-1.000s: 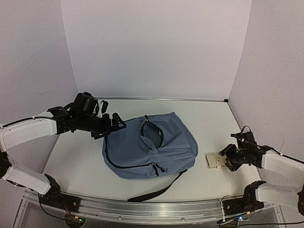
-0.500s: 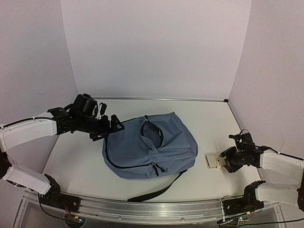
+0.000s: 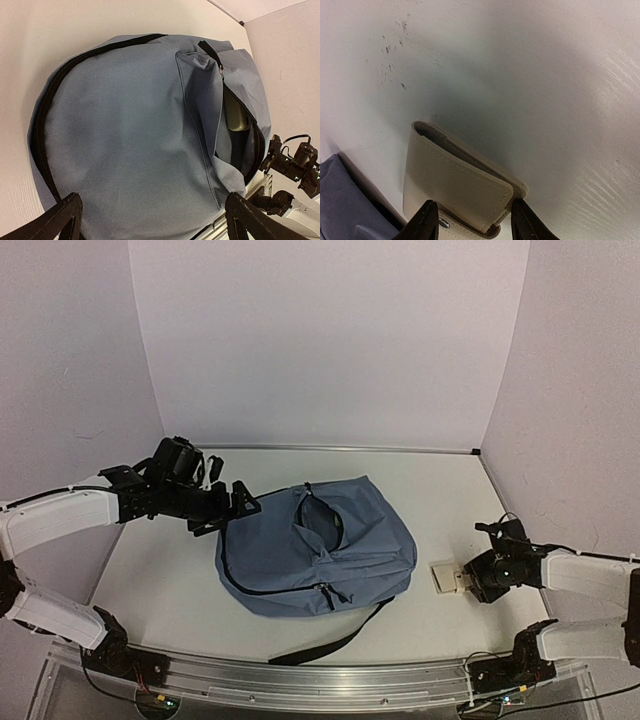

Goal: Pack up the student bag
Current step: Pick up the personal item from the center of the board.

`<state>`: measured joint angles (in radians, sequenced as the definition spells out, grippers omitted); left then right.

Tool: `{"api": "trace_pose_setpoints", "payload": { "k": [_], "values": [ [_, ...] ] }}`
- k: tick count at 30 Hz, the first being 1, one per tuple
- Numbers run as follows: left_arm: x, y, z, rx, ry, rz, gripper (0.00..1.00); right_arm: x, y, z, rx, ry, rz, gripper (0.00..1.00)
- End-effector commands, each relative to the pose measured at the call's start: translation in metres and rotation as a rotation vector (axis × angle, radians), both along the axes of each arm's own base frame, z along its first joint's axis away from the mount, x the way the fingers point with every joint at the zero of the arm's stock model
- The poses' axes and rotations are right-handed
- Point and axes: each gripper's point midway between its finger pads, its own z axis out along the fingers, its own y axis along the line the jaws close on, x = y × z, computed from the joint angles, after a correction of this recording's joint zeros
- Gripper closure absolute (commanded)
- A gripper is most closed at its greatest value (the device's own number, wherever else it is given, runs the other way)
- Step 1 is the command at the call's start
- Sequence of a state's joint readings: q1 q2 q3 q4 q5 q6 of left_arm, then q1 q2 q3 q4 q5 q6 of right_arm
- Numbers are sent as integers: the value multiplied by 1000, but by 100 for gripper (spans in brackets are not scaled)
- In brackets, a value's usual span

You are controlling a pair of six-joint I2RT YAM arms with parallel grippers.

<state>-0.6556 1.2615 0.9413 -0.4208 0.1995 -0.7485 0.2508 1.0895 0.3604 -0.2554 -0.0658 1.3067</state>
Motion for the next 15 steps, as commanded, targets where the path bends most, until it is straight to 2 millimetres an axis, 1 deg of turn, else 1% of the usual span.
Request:
{"api": "trace_pose_setpoints", "payload": {
  "k": [1,6,8,11,13,15],
  "values": [
    [0,2,16,-27,-46,-6,0,17,-4,9,-33,-39,-12,52],
    [-1,4,17,-28,-47,-5,0,19,-1,2,-30,-24,3,56],
    [-2,4,18,-30,-47,-4,0,20,-1,0,-35,-25,10,61],
    [-3,6,19,-29,-48,-3,0,24,1,4,-33,-41,28,79],
    [-3,6,20,-30,-51,-2,0,28,4,11,-26,-67,38,89],
    [-3,7,22,-29,-53,-1,0,34,6,23,-17,-107,46,98]
  ]
}}
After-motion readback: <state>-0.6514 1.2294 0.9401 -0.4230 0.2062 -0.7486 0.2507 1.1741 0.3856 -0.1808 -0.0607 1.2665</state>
